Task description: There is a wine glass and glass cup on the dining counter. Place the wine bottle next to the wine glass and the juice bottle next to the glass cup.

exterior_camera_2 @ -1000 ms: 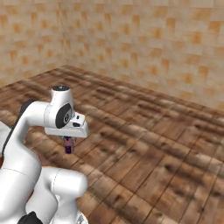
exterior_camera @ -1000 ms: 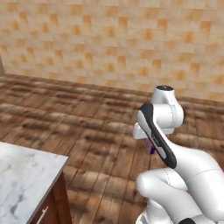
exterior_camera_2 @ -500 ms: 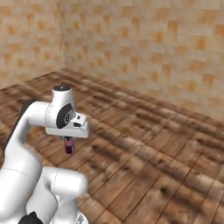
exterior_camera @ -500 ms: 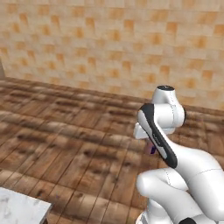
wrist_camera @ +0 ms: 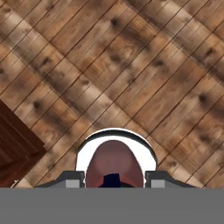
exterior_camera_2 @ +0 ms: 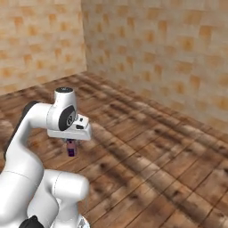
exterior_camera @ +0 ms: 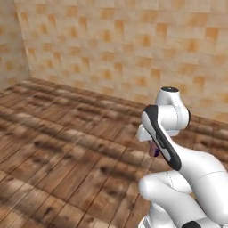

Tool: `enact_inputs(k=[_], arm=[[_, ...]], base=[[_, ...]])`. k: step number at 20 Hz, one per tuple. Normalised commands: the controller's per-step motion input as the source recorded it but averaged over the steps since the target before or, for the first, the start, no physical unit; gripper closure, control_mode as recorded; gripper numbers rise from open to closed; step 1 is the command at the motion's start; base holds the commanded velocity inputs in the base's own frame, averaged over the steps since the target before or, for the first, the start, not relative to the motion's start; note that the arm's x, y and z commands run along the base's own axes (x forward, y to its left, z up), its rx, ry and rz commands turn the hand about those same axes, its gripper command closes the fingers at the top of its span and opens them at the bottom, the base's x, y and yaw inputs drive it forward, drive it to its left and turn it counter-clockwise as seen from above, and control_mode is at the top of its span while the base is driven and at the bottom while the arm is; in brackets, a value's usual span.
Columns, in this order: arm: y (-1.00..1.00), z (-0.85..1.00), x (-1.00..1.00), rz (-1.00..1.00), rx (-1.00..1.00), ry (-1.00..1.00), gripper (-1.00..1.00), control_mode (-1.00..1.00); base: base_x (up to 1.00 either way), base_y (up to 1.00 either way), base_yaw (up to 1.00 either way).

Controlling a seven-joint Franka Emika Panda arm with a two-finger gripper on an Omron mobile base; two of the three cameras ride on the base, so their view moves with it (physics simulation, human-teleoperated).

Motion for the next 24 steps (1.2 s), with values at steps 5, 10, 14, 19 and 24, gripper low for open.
enact_inputs(k=[5,10,14,19,24], arm=[[0.0,0.0,0.0,0.0,0.0,0.0,1.0,1.0],[0.0,0.0,0.0,0.0,0.0,0.0,1.0,1.0],[0.0,0.0,0.0,0.0,0.0,0.0,1.0,1.0],[0.0,0.0,0.0,0.0,0.0,0.0,1.0,1.0],[0.0,0.0,0.0,0.0,0.0,0.0,1.0,1.0]], base=[[0.86,0.0,0.34],[0.8,0.0,0.4],[0.72,0.0,0.45],[0.7,0.0,0.45],[0.71,0.0,0.44]])
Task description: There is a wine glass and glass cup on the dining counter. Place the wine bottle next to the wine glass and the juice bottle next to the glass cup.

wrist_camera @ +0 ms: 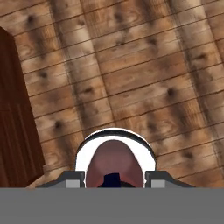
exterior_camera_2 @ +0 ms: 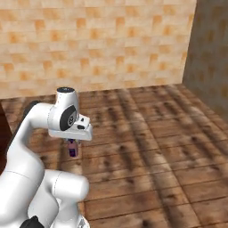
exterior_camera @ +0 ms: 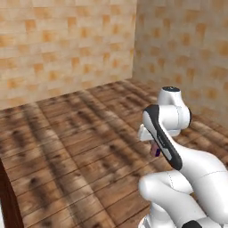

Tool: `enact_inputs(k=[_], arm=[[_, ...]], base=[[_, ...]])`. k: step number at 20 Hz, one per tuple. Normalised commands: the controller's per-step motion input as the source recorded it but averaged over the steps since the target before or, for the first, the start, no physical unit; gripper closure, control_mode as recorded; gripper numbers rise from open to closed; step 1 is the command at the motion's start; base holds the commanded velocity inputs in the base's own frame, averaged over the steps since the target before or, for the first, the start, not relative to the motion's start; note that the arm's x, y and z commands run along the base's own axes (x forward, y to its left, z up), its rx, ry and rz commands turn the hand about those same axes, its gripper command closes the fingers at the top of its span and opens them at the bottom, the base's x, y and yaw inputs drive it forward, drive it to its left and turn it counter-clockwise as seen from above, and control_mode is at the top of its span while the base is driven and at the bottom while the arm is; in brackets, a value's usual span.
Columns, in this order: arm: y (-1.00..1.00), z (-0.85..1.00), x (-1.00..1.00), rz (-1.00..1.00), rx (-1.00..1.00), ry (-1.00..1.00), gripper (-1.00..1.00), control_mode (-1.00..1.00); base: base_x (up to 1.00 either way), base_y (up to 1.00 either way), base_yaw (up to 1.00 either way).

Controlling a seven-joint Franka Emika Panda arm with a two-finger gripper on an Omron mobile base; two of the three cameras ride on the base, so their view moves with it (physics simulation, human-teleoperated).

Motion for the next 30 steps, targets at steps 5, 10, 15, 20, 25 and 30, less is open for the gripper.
enact_inputs(k=[5,10,15,20,25,30], arm=[[0.0,0.0,0.0,0.0,0.0,0.0,1.0,1.0],[0.0,0.0,0.0,0.0,0.0,0.0,1.0,1.0],[0.0,0.0,0.0,0.0,0.0,0.0,1.0,1.0],[0.0,0.0,0.0,0.0,0.0,0.0,1.0,1.0],[0.0,0.0,0.0,0.0,0.0,0.0,1.0,1.0],[0.0,0.0,0.0,0.0,0.0,0.0,1.0,1.0]], base=[[0.77,0.0,0.37],[0.8,0.0,0.35],[0.85,0.0,0.24],[0.91,0.0,0.18],[0.9,-0.01,0.2],[0.9,0.0,0.22]])
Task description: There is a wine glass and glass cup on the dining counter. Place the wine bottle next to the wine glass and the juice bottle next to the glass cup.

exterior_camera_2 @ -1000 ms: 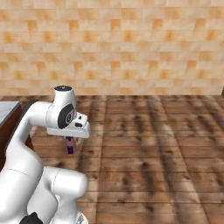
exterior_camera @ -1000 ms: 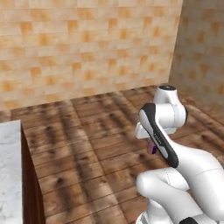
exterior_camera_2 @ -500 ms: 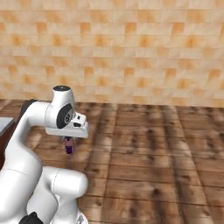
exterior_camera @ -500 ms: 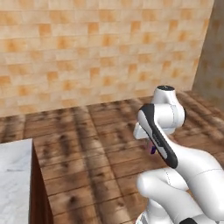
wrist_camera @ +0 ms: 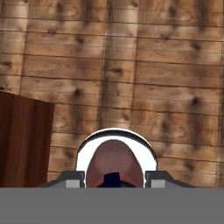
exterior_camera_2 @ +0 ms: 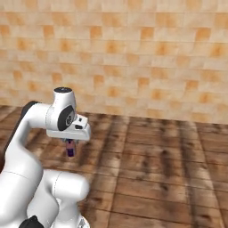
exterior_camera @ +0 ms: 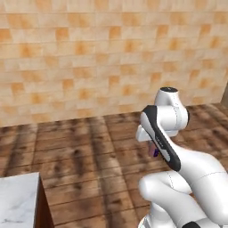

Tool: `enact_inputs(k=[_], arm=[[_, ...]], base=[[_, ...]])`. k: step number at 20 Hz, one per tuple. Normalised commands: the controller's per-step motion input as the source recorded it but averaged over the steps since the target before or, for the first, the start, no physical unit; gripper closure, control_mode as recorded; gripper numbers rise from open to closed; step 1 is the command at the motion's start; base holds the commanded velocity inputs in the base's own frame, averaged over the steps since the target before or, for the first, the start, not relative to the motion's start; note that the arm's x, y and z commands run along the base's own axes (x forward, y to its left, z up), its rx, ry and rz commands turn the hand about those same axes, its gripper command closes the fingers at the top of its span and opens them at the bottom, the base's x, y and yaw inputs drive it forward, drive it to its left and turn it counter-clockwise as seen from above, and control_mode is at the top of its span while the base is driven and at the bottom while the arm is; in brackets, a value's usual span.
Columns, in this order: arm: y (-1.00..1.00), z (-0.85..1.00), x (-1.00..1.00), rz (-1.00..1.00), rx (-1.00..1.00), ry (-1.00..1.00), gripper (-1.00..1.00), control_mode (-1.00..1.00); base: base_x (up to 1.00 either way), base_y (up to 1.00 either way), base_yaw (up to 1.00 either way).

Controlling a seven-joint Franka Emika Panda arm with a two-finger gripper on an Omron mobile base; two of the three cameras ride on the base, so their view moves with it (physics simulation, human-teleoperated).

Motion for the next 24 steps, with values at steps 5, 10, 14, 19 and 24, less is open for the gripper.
enact_inputs(k=[5,10,14,19,24], arm=[[0.0,0.0,0.0,0.0,0.0,0.0,1.0,1.0],[0.0,0.0,0.0,0.0,0.0,0.0,1.0,1.0],[0.0,0.0,0.0,0.0,0.0,0.0,1.0,1.0],[0.0,0.0,0.0,0.0,0.0,0.0,1.0,1.0],[0.0,0.0,0.0,0.0,0.0,0.0,1.0,1.0]], base=[[0.88,0.0,0.26],[0.86,0.0,0.29],[0.8,0.0,0.4],[0.73,0.0,0.47],[0.69,0.0,0.5]])
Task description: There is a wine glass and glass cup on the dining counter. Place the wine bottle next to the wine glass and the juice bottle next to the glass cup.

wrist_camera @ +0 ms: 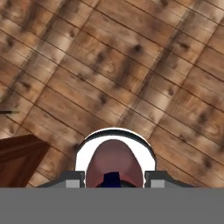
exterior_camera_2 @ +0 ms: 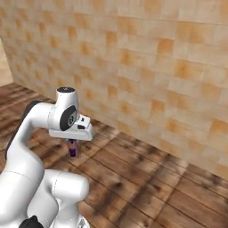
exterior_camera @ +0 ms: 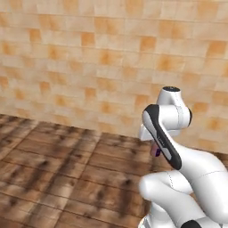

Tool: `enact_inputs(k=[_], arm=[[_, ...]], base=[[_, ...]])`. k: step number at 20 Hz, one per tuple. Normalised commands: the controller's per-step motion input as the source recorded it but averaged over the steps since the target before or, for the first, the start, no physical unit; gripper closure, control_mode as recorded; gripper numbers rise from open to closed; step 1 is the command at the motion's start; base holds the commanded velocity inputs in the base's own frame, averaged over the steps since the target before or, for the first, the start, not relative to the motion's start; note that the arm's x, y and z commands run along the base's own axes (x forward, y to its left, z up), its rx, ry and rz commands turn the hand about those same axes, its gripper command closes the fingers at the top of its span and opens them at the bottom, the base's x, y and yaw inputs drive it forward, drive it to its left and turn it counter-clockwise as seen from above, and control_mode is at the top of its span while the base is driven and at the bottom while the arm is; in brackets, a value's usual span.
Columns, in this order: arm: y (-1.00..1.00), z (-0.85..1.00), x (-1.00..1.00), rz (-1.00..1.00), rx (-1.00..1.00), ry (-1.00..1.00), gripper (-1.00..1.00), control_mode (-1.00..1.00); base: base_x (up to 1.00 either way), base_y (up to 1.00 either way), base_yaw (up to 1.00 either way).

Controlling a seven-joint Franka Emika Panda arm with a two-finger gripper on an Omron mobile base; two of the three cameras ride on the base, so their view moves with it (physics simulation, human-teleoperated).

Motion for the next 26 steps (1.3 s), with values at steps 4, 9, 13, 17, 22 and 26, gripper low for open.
enact_inputs(k=[4,9,13,17,22,26], arm=[[0.0,0.0,0.0,0.0,0.0,0.0,1.0,1.0],[0.0,0.0,0.0,0.0,0.0,0.0,1.0,1.0],[0.0,0.0,0.0,0.0,0.0,0.0,1.0,1.0],[0.0,0.0,0.0,0.0,0.0,0.0,1.0,1.0],[0.0,0.0,0.0,0.0,0.0,0.0,1.0,1.0],[0.0,0.0,0.0,0.0,0.0,0.0,1.0,1.0]], base=[[0.66,0.0,0.53],[0.61,0.0,0.56],[0.6,0.0,0.56],[0.64,0.0,0.53],[0.74,-0.02,0.43],[0.76,-0.09,0.35]])
